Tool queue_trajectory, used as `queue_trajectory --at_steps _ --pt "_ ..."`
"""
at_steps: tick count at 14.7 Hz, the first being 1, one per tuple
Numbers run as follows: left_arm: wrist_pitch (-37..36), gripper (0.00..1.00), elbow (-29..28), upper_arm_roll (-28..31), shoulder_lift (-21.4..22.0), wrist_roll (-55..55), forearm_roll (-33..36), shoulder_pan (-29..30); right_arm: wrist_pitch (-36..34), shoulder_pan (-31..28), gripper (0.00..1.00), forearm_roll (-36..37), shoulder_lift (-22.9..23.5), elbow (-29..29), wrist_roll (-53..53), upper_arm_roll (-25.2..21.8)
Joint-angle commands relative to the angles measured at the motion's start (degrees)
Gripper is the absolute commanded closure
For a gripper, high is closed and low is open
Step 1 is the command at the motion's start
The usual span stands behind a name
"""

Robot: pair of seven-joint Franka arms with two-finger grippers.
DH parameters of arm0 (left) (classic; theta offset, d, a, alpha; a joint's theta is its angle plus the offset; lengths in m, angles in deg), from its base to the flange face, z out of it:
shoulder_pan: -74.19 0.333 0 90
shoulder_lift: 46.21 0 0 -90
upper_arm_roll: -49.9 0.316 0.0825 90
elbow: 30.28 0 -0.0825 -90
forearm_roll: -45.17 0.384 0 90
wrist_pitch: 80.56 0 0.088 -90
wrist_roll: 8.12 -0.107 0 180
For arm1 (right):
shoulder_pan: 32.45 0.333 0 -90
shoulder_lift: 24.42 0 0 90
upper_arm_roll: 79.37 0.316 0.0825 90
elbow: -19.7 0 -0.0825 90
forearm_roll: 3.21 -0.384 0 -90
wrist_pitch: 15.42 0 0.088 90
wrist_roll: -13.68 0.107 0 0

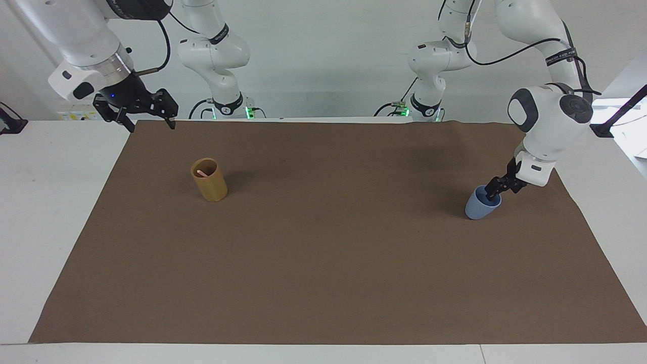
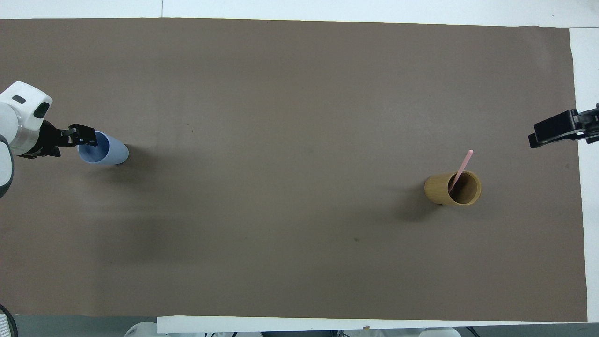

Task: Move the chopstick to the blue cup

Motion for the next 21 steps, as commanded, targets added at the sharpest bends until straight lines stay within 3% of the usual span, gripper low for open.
queue_trajectory --at_steps 1,7,11,17,21 --pt "2.2 1.0 -1.9 -0.3 0.6 0.8 0.0 1.6 0.0 0.0 0.0 0.2 -1.5 -1.8 0.8 0.1" --pt "1.3 1.0 -0.2 -0.3 0.1 6.3 0.0 -0.8 0.0 -0.4 0.0 0.5 -1.5 -1.8 1.0 -0.2" --pt "-3.1 1.0 5.0 -0.3 -1.2 22.6 0.0 -13.0 0.7 -0.4 0.0 0.7 -1.4 -1.4 1.0 -0.1" --pt "-1.8 1.0 4.5 -0.4 -0.6 47.2 0.0 -33.8 0.6 -0.7 0.0 3.4 -1.6 -1.4 1.0 -0.2" --pt "1.9 1.0 3.0 -0.5 -1.3 51.0 -0.2 -38.3 0.8 -0.1 0.0 3.5 -1.8 -1.9 1.1 -0.1"
